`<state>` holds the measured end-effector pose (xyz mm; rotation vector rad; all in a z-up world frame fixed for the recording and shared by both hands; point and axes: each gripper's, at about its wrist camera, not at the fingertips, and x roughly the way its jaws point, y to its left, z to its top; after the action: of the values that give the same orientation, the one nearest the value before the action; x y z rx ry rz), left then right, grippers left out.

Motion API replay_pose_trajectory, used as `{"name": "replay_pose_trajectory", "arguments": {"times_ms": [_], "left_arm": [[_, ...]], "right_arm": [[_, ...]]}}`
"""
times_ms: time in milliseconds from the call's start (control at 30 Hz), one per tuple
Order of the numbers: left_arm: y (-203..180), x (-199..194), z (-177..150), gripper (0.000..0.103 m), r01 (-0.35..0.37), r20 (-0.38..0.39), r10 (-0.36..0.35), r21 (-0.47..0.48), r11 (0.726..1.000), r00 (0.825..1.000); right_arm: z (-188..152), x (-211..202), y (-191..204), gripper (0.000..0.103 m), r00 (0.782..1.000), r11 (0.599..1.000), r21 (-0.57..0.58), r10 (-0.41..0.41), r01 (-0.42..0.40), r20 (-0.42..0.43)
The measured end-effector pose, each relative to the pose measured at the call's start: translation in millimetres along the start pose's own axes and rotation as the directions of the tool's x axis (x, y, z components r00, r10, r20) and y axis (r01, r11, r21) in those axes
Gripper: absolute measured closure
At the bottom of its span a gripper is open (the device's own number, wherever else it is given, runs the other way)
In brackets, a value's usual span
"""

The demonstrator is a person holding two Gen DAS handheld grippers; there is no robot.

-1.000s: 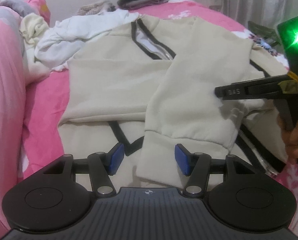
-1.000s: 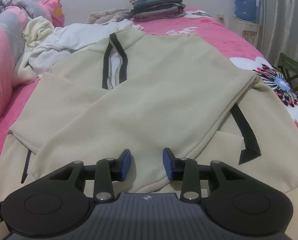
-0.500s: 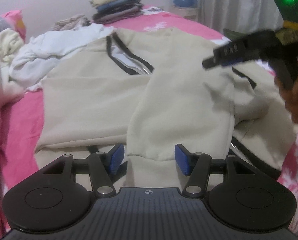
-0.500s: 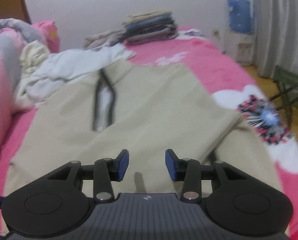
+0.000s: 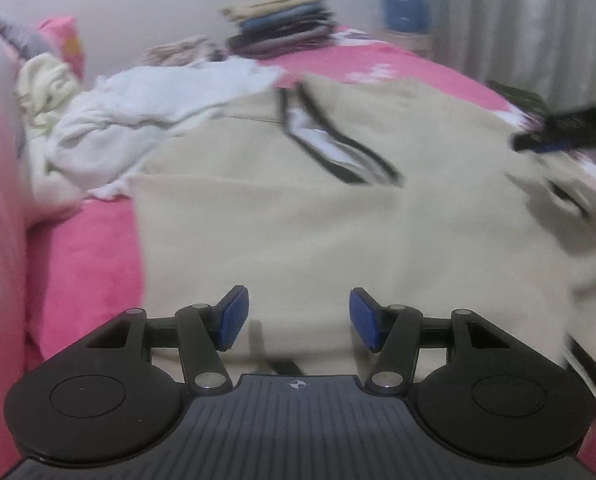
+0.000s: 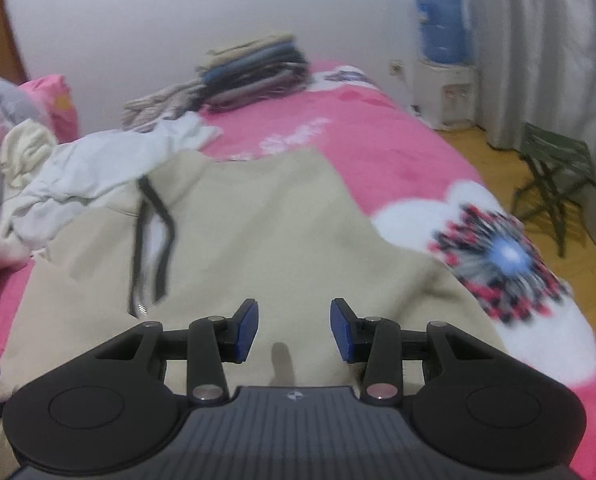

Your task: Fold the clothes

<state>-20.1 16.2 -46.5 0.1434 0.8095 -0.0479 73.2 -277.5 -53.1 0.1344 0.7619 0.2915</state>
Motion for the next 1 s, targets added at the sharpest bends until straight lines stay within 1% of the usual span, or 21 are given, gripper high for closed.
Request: {"name": "replay_pose_trajectory", "arguments": {"times_ms": [100,167,233,267,300,333,400,533,600,667,700,767,867,933,1000], "left_arm": [[26,21,28,0.047,-0.025,0.019,0.026,-0.056,0.998,0.999],[35,39,46,0.047,-0.052,0.057,0.053,-0.022,0.998,0.997],[44,57,65,0.047,-0.081,0.097,0.080,0.014,0.997,0.992],[41,69,73,0.047,-0.095,0.122,0.090,0.039,0.995,0.988],[39,81,81,0.047,-0.094,0.136,0.086,0.051,0.994,0.987],[41,94,90,0.047,-0.070,0.135,0.063,0.046,0.997,0.989],[48,120,108,0.047,-0.016,0.130,0.012,0.031,0.999,0.991],[60,166,132,0.047,0.079,0.097,-0.072,-0.064,0.995,0.993],[63,185,139,0.047,0.149,0.070,-0.144,-0.071,0.986,0.987],[64,199,141,0.047,0.156,0.050,-0.153,-0.069,0.985,0.987],[65,205,143,0.047,0.165,0.039,-0.163,-0.068,0.984,0.986],[67,214,145,0.047,0.171,0.040,-0.168,-0.076,0.982,0.985],[69,223,148,0.048,0.185,0.042,-0.182,-0.094,0.978,0.982],[70,227,148,0.048,0.197,0.040,-0.193,-0.112,0.974,0.980],[70,231,149,0.050,0.212,0.040,-0.208,-0.127,0.969,0.977]], "right_arm": [[17,15,17,0.061,0.997,0.995,-0.071,0.072,-0.072,-0.003],[29,28,29,0.061,0.992,0.984,-0.127,0.123,-0.124,-0.014],[46,41,41,0.060,0.986,0.966,-0.201,0.164,-0.164,-0.014],[55,50,46,0.060,0.983,0.954,-0.239,0.182,-0.182,-0.019],[65,61,52,0.060,0.978,0.938,-0.279,0.205,-0.206,-0.035],[75,73,58,0.060,0.975,0.923,-0.315,0.219,-0.221,-0.042],[94,102,65,0.059,0.966,0.898,-0.356,0.244,-0.259,-0.089],[130,162,70,0.058,0.950,0.896,-0.321,0.267,-0.307,-0.163],[145,189,71,0.058,0.934,0.893,-0.288,0.300,-0.346,-0.194],[154,208,75,0.058,0.924,0.890,-0.271,0.317,-0.367,-0.212],[159,220,78,0.058,0.913,0.883,-0.260,0.335,-0.390,-0.231],[166,235,83,0.056,0.913,0.881,-0.269,0.332,-0.390,-0.235],[174,254,86,0.054,0.902,0.870,-0.274,0.344,-0.410,-0.260],[177,264,85,0.053,0.890,0.868,-0.253,0.354,-0.427,-0.285],[180,271,84,0.053,0.878,0.866,-0.234,0.365,-0.442,-0.308]]}}
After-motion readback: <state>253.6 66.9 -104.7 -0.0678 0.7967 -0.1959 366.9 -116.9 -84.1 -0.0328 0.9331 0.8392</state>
